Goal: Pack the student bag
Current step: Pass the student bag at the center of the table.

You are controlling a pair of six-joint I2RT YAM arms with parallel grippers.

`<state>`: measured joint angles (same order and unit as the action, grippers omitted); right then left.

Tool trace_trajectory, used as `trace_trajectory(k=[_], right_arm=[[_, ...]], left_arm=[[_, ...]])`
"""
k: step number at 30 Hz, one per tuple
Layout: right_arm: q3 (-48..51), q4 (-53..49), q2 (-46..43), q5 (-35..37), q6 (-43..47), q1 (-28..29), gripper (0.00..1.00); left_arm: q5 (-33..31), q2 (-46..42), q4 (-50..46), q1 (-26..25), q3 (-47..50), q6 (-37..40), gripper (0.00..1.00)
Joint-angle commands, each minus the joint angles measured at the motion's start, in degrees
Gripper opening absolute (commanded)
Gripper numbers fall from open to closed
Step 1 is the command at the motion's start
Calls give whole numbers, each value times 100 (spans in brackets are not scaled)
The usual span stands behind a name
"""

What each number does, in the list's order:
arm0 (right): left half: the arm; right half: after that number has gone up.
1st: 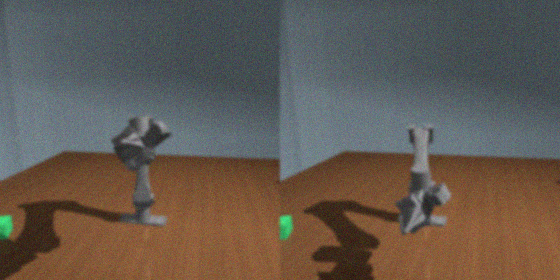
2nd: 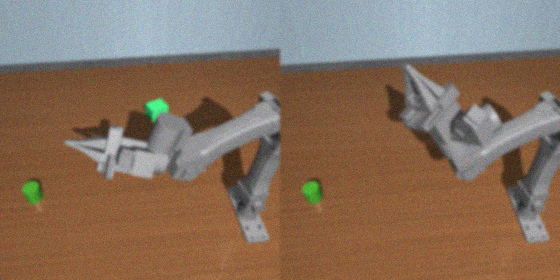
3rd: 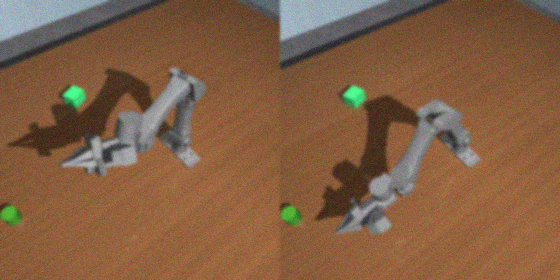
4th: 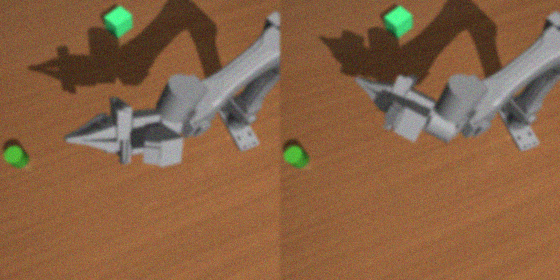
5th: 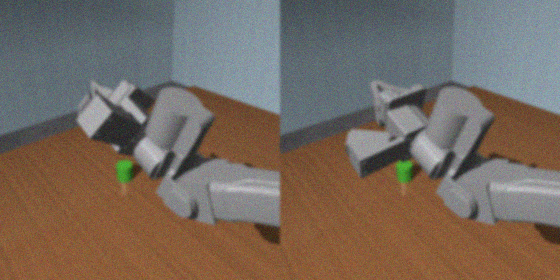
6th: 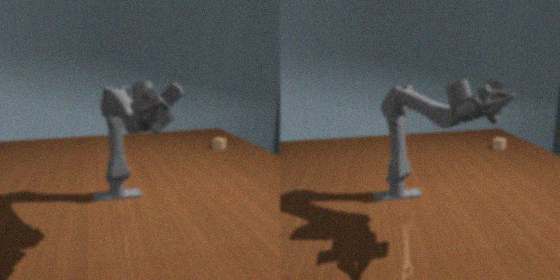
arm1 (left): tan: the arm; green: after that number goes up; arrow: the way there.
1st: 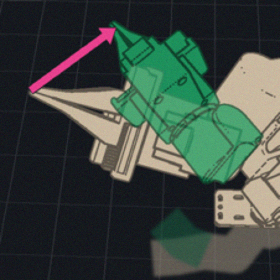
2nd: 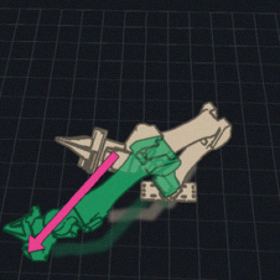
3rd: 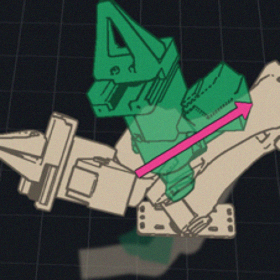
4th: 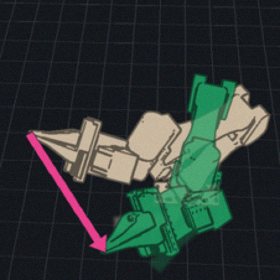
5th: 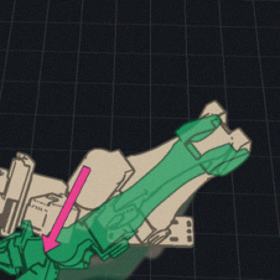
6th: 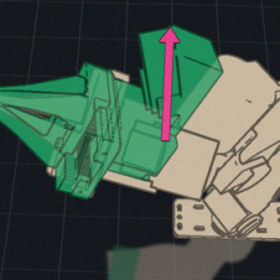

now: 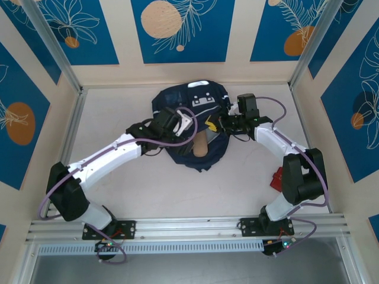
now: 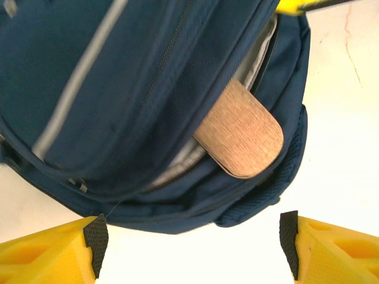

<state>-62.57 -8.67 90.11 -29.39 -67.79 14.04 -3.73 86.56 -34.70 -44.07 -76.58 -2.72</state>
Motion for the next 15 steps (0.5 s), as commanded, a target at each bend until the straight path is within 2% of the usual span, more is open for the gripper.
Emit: trace_trajectory(k=[1,4,8,11,15], right_arm=[[65,-97,-360,-150,300,-138,5],[93,-146,-366,-257,371,-175,5],[137,-125,-386,-311,367,-213,5],[148,-100,-397,-317,363,-218,5],[157,-67,-399,-346,319,-211,5]], left_arm=[[72,371,-130,217,-462,1231,77],[574,715,-150,435,-705,1736,76],[1228,1097,-278,618,-956,2230,66],[1233,1323,-203,708,-1135,2407,51],[1326,1610,-279,861,-1434,2417,44]])
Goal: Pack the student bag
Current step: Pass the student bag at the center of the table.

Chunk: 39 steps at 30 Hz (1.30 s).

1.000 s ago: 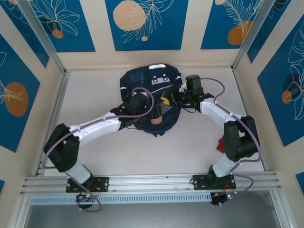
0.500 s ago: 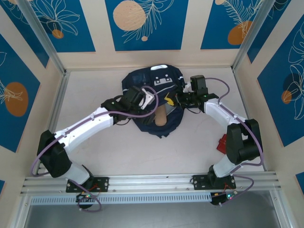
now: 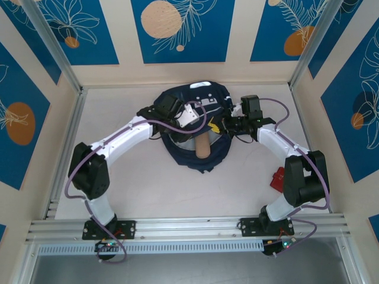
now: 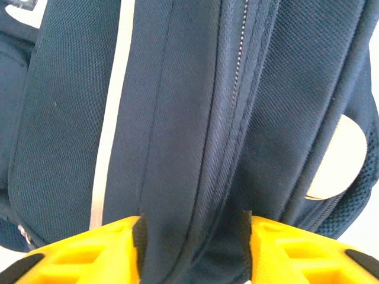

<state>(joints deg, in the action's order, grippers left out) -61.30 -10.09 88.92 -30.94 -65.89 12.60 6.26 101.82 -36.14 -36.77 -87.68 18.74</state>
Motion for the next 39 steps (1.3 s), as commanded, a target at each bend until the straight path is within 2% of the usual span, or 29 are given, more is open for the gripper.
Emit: trace_trajectory(k=[1,5,9,13,16,18,19,23,26,33,36,39], right_arm=[[41,92,-286,-177,117,-67,5],[48,98,-297,-183,108,-57,5],[31,12,-331,-167,135,-59,6],[61,-64,-402,-166,194,-54,11],[100,-224,-488,-71,298,-42,14],[127,-327,-537,-14,380,-39,18],[143,-408,-586,36,445,-39,24],[218,-1038,-936,685,807,30,47],[363,-1582,-1346,1406,1063,183,56],[874,-2257,-2155,3280,960,1167,60],[1057,-2296,-2064,3643,737,1499,59],[1293,-1958,-1889,3507,522,1632,59]], left_arm=[[502,132,-170,165,-353,295,44],[929,239,-236,194,-353,438,43],[1007,420,-335,195,-506,461,28],[1236,480,-456,196,-592,618,21],[1143,455,-302,189,-563,576,9],[1052,412,-131,197,-544,480,1],[991,367,-3,192,-516,390,0],[748,121,402,194,-469,-160,0],[669,-7,454,180,-547,-578,0],[270,-46,420,106,-940,-1310,0],[202,-31,356,39,-1155,-1458,0],[193,-31,237,-11,-1328,-1511,0]])
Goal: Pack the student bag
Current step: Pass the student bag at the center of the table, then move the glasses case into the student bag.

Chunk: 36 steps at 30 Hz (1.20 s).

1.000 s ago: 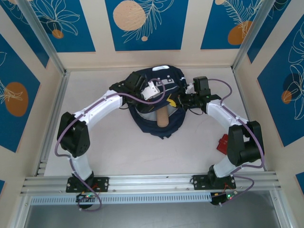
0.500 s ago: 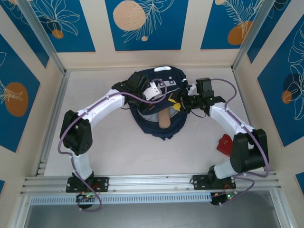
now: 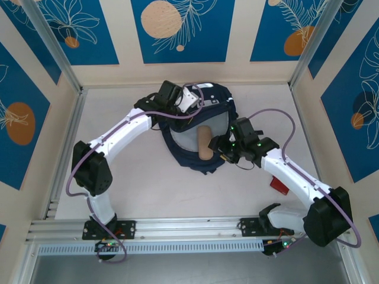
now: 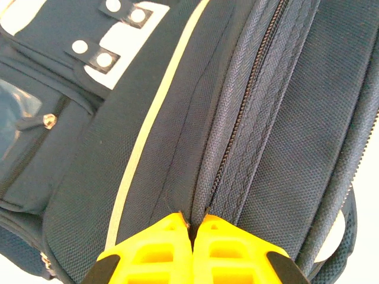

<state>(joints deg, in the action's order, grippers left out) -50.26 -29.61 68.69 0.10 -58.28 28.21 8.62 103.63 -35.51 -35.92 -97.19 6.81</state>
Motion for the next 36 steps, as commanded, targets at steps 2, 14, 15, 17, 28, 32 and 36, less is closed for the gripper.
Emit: trace_trajectory(k=[2,14,15,17,28,32,36], right_arm=[[329,386,312,129,-320,108,57],[13,1282,1292,138,-275,171,44],[-1,1402,1317,236,-229,131,43],[14,1697,1369,307,-175,34,41],[226,3668,1955,-9,-279,-405,37],[227,4305,2234,-129,-422,-455,32],[289,5084,2552,-153,-585,-478,22]], left_arm=[[5,-224,109,-120,-415,-329,0],[200,-417,-44,-330,-306,-353,0],[210,-446,-42,-337,-271,-379,0],[211,-478,-35,-362,-210,-440,0],[494,-564,33,-391,-40,-851,0],[524,-563,59,-421,-11,-977,0],[576,-564,113,-441,23,-1079,0]])
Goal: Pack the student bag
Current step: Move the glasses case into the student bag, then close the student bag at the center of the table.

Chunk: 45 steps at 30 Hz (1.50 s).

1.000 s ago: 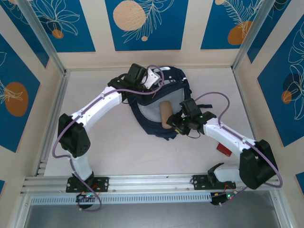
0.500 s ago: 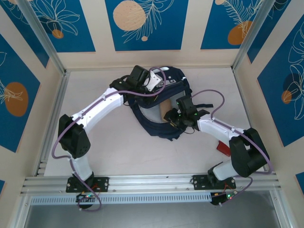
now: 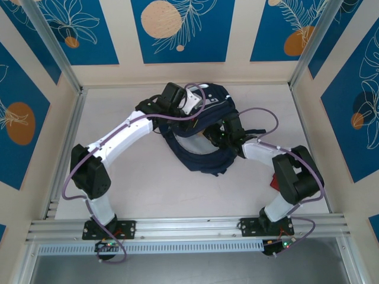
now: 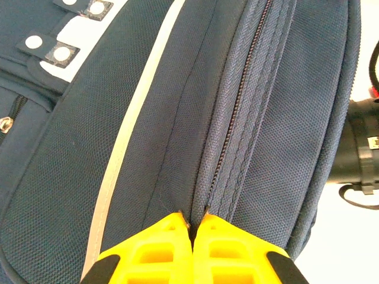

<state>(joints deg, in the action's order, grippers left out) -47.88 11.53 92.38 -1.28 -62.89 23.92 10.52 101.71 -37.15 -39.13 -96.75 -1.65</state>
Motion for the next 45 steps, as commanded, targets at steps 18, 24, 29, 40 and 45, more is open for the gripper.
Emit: trace_trajectory(k=[18,24,29,40,45], right_arm=[[1509,-1416,-2339,364,-56,-290,32],[1069,-4415,-3950,1625,143,-358,47],[586,-4853,-4321,1477,386,-532,55],[-600,-4289,-2797,564,867,-273,69],[-880,-3981,-2055,374,839,-169,75]], left_arm=[[515,293,474,-202,-203,-769,0],[884,714,562,-378,-476,-907,0],[995,1117,509,-473,-846,-1212,23],[266,-79,927,195,694,-1642,69],[258,-614,1445,786,2080,-1529,71]])
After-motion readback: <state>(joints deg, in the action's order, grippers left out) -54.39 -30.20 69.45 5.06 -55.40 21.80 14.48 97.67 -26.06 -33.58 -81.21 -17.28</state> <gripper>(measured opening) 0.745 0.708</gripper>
